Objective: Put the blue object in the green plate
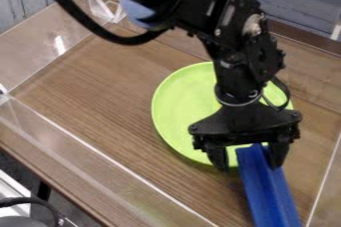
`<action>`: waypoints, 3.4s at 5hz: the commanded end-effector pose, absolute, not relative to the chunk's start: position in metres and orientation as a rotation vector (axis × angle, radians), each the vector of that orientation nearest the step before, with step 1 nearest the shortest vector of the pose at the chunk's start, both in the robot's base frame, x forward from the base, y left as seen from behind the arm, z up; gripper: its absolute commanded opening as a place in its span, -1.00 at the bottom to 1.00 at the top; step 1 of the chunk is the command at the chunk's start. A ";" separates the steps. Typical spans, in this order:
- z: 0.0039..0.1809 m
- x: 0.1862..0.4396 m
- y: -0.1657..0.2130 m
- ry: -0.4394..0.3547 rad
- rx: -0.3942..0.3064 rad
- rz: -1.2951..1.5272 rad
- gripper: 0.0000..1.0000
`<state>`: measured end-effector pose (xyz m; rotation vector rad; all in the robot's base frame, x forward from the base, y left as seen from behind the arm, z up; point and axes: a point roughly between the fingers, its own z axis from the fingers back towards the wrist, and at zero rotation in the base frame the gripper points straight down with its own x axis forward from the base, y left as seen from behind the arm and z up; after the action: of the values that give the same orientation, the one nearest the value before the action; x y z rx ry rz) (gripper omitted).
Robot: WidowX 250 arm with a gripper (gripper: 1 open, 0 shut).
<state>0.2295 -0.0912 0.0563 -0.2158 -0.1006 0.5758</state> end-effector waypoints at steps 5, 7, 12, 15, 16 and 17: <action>0.031 0.230 -0.048 -0.127 -0.218 0.610 -1.00; 0.033 0.237 -0.043 -0.150 -0.204 0.716 -1.00; 0.022 0.253 -0.031 -0.185 -0.178 0.751 -1.00; 0.018 0.248 -0.032 -0.199 -0.171 0.717 -1.00; 0.014 0.250 -0.039 -0.210 -0.165 0.767 -1.00; 0.017 0.246 -0.035 -0.215 -0.162 0.785 -1.00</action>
<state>0.2523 -0.0372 0.0217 -0.1784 -0.2368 0.7867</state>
